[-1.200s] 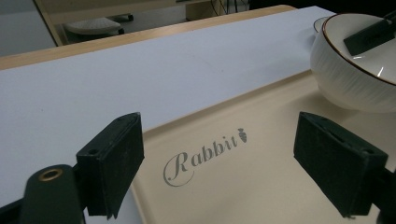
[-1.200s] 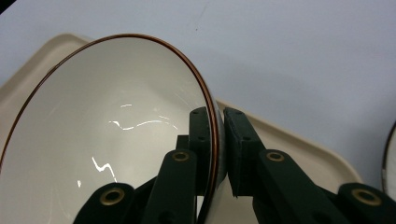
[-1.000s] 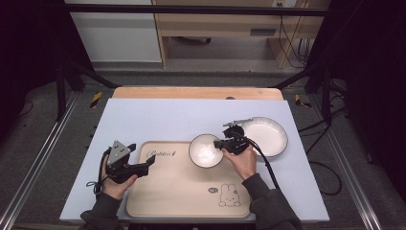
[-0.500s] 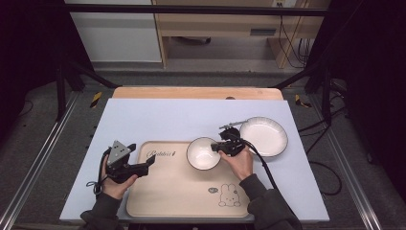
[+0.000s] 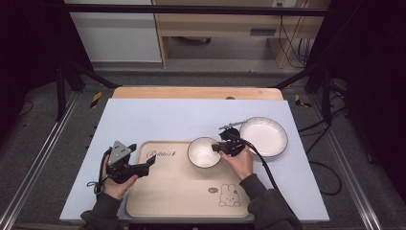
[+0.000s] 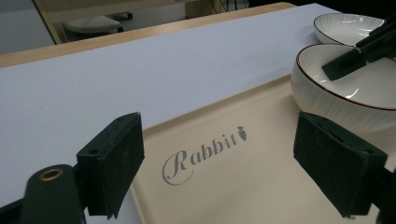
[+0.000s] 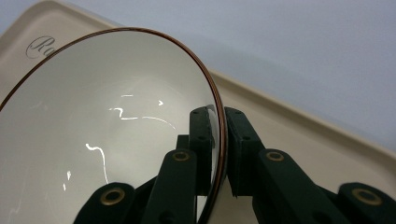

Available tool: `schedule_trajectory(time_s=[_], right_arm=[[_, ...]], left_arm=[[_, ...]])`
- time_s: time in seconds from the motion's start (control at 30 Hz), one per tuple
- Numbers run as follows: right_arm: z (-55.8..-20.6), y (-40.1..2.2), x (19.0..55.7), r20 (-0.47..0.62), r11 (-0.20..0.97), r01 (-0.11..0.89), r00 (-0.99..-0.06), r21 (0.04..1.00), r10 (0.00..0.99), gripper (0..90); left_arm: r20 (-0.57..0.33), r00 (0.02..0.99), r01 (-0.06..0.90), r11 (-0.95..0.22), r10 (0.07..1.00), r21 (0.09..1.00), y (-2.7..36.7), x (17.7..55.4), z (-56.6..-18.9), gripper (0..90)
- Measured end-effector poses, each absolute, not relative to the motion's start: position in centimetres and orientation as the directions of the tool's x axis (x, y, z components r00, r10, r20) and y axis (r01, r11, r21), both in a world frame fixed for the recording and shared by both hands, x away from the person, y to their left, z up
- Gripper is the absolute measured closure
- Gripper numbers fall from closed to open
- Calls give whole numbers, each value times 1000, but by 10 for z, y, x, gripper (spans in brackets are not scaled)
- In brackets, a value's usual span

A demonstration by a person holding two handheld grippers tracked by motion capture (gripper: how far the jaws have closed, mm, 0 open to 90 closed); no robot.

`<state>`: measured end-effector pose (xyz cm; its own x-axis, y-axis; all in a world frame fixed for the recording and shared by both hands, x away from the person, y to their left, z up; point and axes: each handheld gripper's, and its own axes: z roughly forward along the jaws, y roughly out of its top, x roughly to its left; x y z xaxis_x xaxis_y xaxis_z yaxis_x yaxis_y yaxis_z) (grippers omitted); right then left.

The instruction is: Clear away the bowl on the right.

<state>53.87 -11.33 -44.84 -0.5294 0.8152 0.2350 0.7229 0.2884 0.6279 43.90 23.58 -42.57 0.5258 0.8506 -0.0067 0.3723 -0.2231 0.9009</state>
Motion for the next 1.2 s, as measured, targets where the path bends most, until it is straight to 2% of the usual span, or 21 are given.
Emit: schedule_trajectory(time_s=[0.13, 0.23, 0.6, 0.7, 0.77, 0.8, 1.2], right_arm=[[-449, -113, 539, 224, 297, 714, -537, 634, 814, 813], [-447, -113, 538, 206, 298, 699, -539, 650, 817, 764], [-432, -119, 530, 112, 326, 610, -567, 722, 816, 494], [-428, -120, 526, 70, 337, 568, -576, 751, 815, 369], [-424, -121, 523, 44, 348, 547, -579, 762, 814, 357], [-420, -123, 521, 54, 333, 541, -578, 773, 814, 304], [-403, -132, 508, 36, 319, 477, -599, 819, 800, 141]], left_arm=[[-8, 525, 373, -222, 851, 901, 236, 439, -426, 158], [-8, 524, 373, -221, 851, 901, 236, 439, -426, 158], [-11, 521, 372, -215, 854, 903, 238, 439, -425, 158], [-13, 519, 371, -212, 854, 904, 238, 439, -424, 158], [-15, 518, 372, -209, 855, 905, 239, 439, -424, 158], [-16, 518, 373, -209, 855, 904, 239, 439, -424, 157], [-20, 511, 376, -202, 860, 904, 242, 439, -424, 154]])
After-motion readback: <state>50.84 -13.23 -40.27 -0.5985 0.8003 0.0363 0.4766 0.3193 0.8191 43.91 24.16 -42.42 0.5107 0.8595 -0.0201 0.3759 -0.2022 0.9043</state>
